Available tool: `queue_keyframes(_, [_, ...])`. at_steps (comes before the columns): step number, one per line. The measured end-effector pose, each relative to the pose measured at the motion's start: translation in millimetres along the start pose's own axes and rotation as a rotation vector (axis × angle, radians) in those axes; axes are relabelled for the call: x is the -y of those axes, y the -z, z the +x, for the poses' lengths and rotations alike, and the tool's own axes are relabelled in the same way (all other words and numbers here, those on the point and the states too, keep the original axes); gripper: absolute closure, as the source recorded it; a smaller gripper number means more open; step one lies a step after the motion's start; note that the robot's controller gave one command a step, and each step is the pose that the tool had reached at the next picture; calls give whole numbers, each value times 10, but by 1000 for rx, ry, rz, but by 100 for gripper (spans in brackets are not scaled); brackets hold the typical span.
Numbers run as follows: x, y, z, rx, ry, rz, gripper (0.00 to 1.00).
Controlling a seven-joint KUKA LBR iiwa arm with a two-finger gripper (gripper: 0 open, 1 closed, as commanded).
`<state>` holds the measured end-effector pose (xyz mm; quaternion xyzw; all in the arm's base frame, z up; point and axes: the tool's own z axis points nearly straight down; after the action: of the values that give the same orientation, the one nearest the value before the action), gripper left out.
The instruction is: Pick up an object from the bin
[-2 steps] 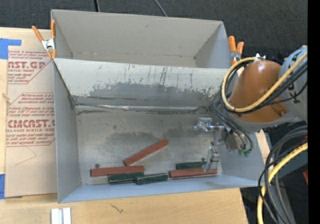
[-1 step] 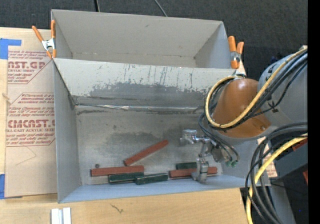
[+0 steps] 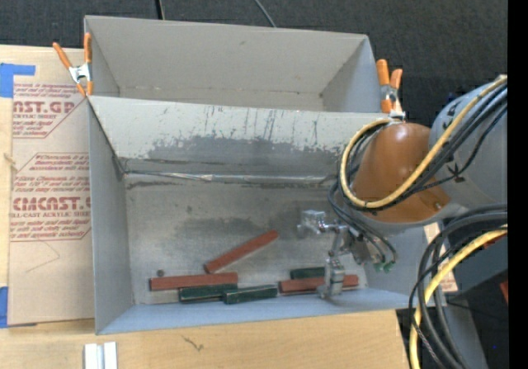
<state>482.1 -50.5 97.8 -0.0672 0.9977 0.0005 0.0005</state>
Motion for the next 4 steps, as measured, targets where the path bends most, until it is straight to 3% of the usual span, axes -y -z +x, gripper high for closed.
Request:
queue_keyframes(1, [-7, 389, 1, 0, 3, 1, 0])
queue_keyframes(2, [-54, -312, -16, -1, -169, 0, 0])
queue_keyframes(3, [-23, -256, -23, 4, 6, -1, 100])
queue_keyframes(4, [-23, -255, -23, 4, 6, -1, 100])
